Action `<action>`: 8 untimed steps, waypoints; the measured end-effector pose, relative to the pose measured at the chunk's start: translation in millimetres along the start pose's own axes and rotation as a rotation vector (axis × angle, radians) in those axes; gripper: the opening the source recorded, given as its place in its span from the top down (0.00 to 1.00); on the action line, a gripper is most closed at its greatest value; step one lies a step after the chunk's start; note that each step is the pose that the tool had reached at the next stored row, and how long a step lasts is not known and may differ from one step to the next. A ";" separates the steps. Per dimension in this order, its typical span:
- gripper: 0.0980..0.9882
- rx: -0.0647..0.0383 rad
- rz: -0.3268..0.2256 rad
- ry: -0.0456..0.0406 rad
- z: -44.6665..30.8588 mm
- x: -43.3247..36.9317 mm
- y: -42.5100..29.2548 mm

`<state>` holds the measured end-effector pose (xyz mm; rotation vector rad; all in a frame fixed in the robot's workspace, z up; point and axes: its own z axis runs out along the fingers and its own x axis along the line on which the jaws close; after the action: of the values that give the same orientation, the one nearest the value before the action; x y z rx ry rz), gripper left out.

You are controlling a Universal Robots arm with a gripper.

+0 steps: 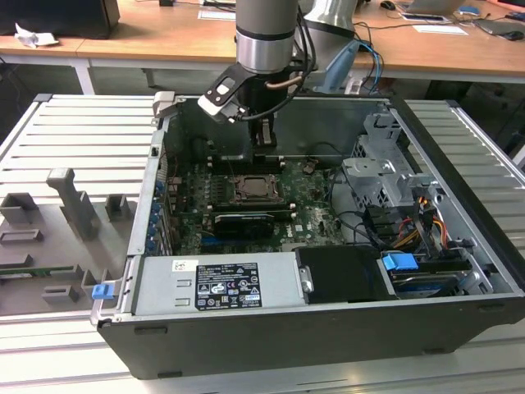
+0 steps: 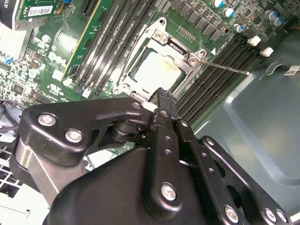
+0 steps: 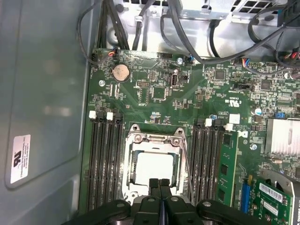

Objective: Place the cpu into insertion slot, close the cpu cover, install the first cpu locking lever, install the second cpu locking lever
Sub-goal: 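Install the first cpu locking lever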

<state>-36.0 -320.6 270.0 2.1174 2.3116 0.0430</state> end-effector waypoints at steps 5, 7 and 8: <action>0.99 0.002 -0.110 0.0011 0.2 -0.1 0.0; 0.99 0.002 -0.148 0.0021 0.4 0.0 0.0; 0.99 0.003 -0.181 0.0029 0.9 0.0 0.0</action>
<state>-36.0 -320.6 269.1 1.9005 2.4949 0.0419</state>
